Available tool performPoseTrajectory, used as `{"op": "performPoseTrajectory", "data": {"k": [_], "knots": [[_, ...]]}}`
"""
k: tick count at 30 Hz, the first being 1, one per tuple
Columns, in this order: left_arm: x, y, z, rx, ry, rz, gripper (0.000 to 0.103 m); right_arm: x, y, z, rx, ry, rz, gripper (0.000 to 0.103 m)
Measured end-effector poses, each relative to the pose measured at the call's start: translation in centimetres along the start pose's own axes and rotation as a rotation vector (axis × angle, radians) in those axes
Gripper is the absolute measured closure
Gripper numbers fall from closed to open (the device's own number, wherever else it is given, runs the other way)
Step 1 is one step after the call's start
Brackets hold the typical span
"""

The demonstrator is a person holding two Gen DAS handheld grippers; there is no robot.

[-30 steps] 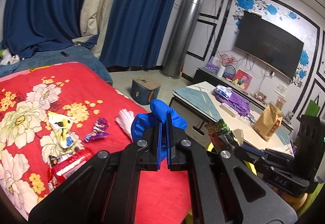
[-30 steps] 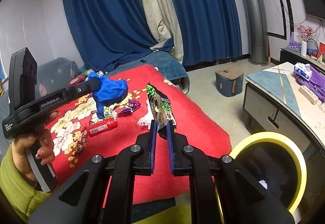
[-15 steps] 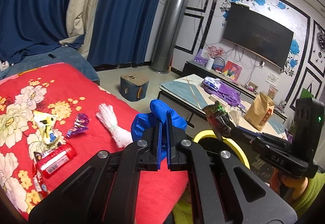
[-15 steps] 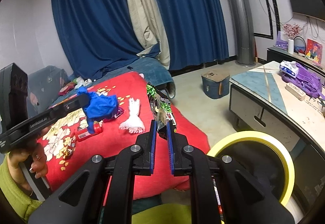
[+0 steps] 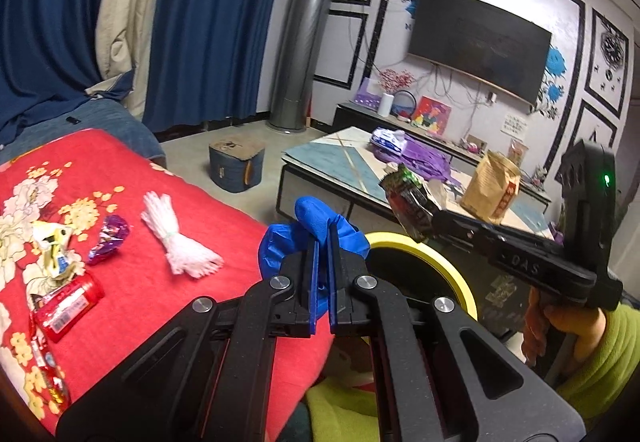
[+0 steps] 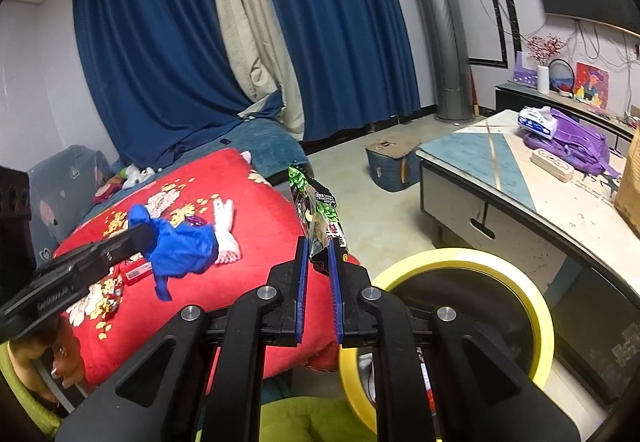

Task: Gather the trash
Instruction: 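Carry the blue glove and green wrapper over the yellow bin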

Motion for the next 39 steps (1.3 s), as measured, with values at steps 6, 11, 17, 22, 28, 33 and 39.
{"op": "performPoseTrajectory", "data": {"k": [6, 11, 17, 22, 28, 33, 39], "knots": [[-1.8, -1.1, -0.4, 0.023, -0.044, -0.017, 0.102, -1.9, 0.4, -0.5, 0.000, -0.035, -0.030, 0.093], [-3.3, -2.1, -0.8, 0.043, -0.082, -0.032, 0.102, -3.6, 0.5, -1.0, 0.014, -0.069, -0.057, 0.093], [-4.9, -3.6, -0.9, 0.067, -0.116, -0.055, 0.102, -6.0, 0.4, -1.8, 0.031, -0.124, -0.087, 0.093], [-6.0, -5.1, -1.1, 0.094, -0.139, -0.073, 0.102, -7.5, 0.2, -2.5, 0.039, -0.158, -0.111, 0.093], [-7.2, -7.4, -1.3, 0.132, -0.177, -0.091, 0.102, -9.0, -0.1, -3.1, 0.058, -0.195, -0.140, 0.093], [-7.7, -9.0, -1.4, 0.164, -0.195, -0.097, 0.102, -10.2, -0.6, -3.6, 0.076, -0.226, -0.152, 0.093], [-8.5, -10.5, -1.5, 0.198, -0.225, -0.109, 0.102, -11.3, -1.1, -4.1, 0.095, -0.264, -0.156, 0.093]]}}
Point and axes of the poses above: each gripper's, at about its wrist camera, not at the fingertips, and y roughly against the way its jaws point, x to its left, z to its top, the point moved 1 cm from there along -y, roughly the way its jaws point, and after that the axes turned 13 degrees about x, right-handed, at the moved point
